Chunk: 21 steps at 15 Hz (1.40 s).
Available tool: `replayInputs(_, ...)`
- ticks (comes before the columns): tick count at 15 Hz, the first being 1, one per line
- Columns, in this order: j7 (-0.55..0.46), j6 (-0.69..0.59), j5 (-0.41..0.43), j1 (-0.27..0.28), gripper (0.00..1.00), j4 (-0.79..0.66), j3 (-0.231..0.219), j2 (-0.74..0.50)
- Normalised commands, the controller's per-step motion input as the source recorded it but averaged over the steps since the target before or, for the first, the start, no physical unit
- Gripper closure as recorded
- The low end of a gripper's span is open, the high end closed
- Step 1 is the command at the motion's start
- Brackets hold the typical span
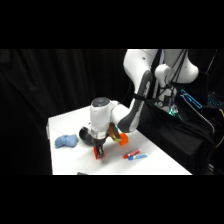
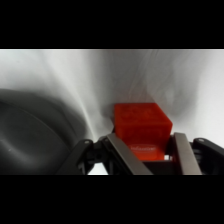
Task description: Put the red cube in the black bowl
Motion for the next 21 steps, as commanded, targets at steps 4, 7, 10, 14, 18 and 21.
replayInputs(4,0.05,-0.21,-0.039,0.099,0.74,-0.2,-0.059,-0.33)
replayInputs(7,0.05,-0.33,-0.112,0.104,0.74,-0.28,-0.01,-0.56)
replayInputs(10,0.07,-0.34,-0.17,0.025,0.74,-0.21,0.049,-0.54)
replayInputs(14,0.05,-0.28,-0.168,-0.086,0.74,-0.12,0.113,-0.39)
replayInputs(18,0.0,-0.16,-0.117,-0.21,0.74,-0.04,0.105,-0.24)
replayInputs(21,-0.06,-0.09,-0.067,-0.269,0.74,0.0,0.053,-0.15)
